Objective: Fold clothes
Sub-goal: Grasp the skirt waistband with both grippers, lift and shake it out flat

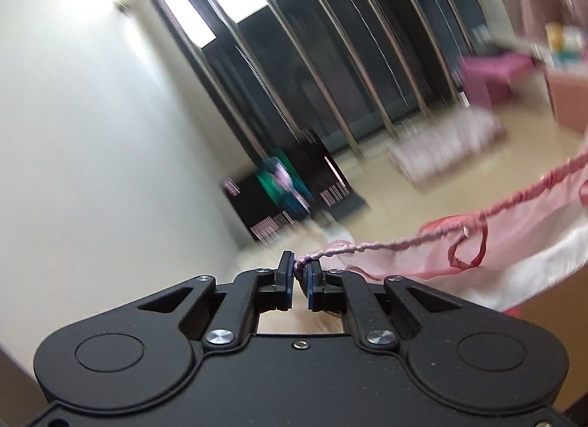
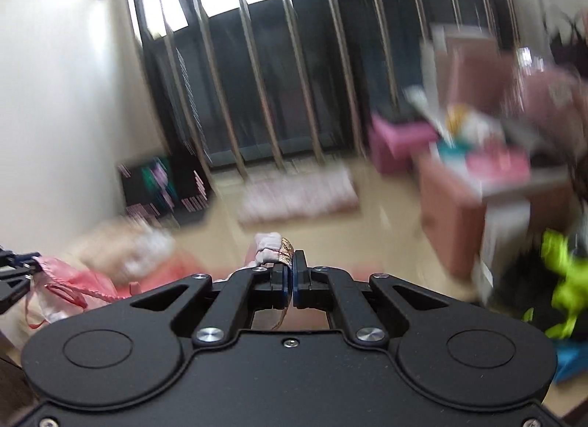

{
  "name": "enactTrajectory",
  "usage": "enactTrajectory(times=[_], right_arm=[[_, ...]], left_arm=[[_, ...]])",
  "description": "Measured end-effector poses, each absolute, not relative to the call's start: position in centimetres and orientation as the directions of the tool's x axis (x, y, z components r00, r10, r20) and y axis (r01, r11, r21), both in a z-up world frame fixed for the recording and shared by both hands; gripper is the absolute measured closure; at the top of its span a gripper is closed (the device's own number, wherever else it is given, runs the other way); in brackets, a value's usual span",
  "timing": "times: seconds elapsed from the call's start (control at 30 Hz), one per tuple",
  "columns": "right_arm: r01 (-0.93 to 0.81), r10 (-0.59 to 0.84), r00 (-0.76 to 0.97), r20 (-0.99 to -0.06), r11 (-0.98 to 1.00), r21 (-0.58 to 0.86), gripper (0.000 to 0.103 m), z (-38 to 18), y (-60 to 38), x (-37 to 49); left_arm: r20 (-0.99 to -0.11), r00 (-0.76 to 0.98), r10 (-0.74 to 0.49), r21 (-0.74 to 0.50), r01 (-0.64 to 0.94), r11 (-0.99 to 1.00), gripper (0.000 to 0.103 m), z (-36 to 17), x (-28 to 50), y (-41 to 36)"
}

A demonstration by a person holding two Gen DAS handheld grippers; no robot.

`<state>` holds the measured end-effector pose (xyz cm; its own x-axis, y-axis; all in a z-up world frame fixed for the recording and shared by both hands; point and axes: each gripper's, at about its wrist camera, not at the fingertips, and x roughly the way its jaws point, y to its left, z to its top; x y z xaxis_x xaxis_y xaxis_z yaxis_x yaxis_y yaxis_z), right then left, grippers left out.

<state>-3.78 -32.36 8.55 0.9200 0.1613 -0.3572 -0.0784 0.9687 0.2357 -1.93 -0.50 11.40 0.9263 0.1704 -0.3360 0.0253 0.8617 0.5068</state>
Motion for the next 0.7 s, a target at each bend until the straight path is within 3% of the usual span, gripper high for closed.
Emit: enactTrajectory(times=[0.13, 0.3, 0.5, 0.6, 0.7], right_arm=[[-0.147, 0.200, 0.954, -0.223, 0.960, 0.237, 0.101, 13.4, -33.0, -6.2], [-0.179, 0.213, 0.966, -0.145, 0.959, 0.218, 0.101, 15.5, -33.2, -6.5], [-0.170, 0.237, 0.925, -0.295, 0.957, 0.237, 0.101, 14.0, -33.2, 2.3], [-0.138, 0.204, 0.918, -0.340, 0.968, 0.208, 0.102, 14.3, -33.5, 8.1], [-0.104, 0.143, 0.949, -0.280, 0.983, 0.151, 0.102, 17.3, -33.5, 12.1]], left_arm=[[-0.206, 0.965, 0.164, 0.480, -0.046, 0.876, 0.096, 17.0, -5.7, 0.3], [-0.203, 0.965, 0.164, 0.485, -0.047, 0.873, 0.096, 17.7, -5.4, -0.2], [-0.284, 0.933, 0.222, 0.518, -0.046, 0.854, 0.096, 14.7, 4.1, -1.6], [-0.213, 0.945, 0.248, 0.513, -0.108, 0.851, 0.096, 16.1, 8.8, -3.0], [-0.113, 0.959, 0.260, 0.495, -0.173, 0.851, 0.096, 19.0, 12.0, -4.3]])
